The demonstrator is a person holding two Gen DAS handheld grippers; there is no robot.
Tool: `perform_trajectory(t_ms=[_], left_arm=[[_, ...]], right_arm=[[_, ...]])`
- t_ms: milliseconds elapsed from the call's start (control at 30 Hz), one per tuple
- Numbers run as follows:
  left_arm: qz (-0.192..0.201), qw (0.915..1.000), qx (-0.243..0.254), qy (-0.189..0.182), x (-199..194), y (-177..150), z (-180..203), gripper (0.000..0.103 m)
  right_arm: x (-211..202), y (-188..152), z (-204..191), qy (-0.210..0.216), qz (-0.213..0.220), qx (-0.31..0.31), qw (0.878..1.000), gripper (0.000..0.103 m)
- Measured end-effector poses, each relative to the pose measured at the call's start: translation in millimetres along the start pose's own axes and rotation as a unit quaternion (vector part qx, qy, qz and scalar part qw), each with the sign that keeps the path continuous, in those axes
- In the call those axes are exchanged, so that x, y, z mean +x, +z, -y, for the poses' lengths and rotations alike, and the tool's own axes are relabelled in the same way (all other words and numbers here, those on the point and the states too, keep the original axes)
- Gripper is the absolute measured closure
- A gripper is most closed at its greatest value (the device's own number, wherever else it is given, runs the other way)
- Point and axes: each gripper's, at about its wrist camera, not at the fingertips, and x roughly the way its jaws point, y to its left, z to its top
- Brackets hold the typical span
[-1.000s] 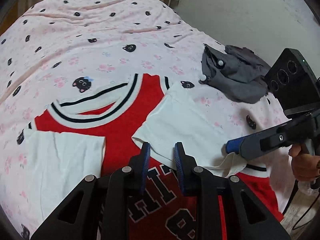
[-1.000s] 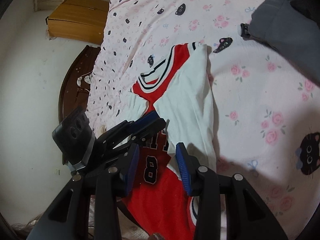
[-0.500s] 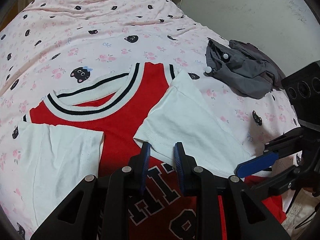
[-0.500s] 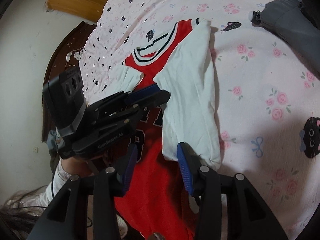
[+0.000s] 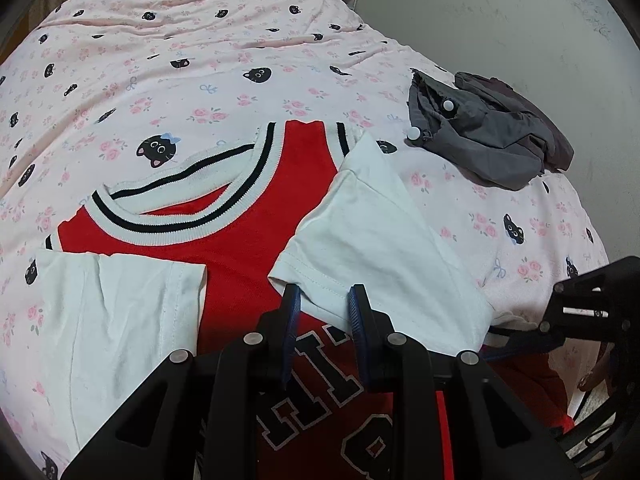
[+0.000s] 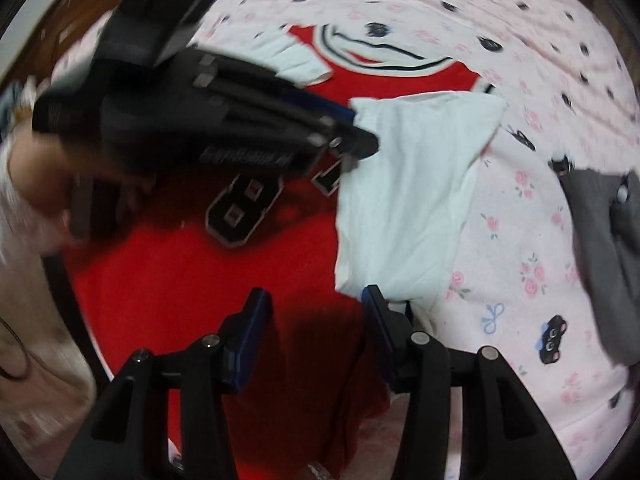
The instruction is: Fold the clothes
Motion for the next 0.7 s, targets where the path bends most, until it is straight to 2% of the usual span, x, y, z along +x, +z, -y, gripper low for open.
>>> perform_trajectory(t_ms=[133,333,533,700], left_arm=[[0.002,1.0000,-0.003,-0.001,-1.8,-0.1,-0.1,0.080],[0.016,0.9998,-0.009,-0.009,-16.1,3.9,1.9,0.080],[0.023,0.9997,-0.003,-0.013,-20.0,16.1,5.9,0.080],[0.005,0.9998,0.007,-0.015,-8.6,18.0,12.3,0.080]], right_arm=[[-0.9,-5.9,-11.2,-0.013,-0.012,-0.028,0.999,0.052],[-29.2,0.1,-2.5,-0.002,0.018,-0.025,1.000,0.053],[-55.2,13.5,18.6,0.025,0.075,0.006,0.997,0.053],[-31.4,23.9,13.5,0.049,0.065,0.013,0.997,0.053]])
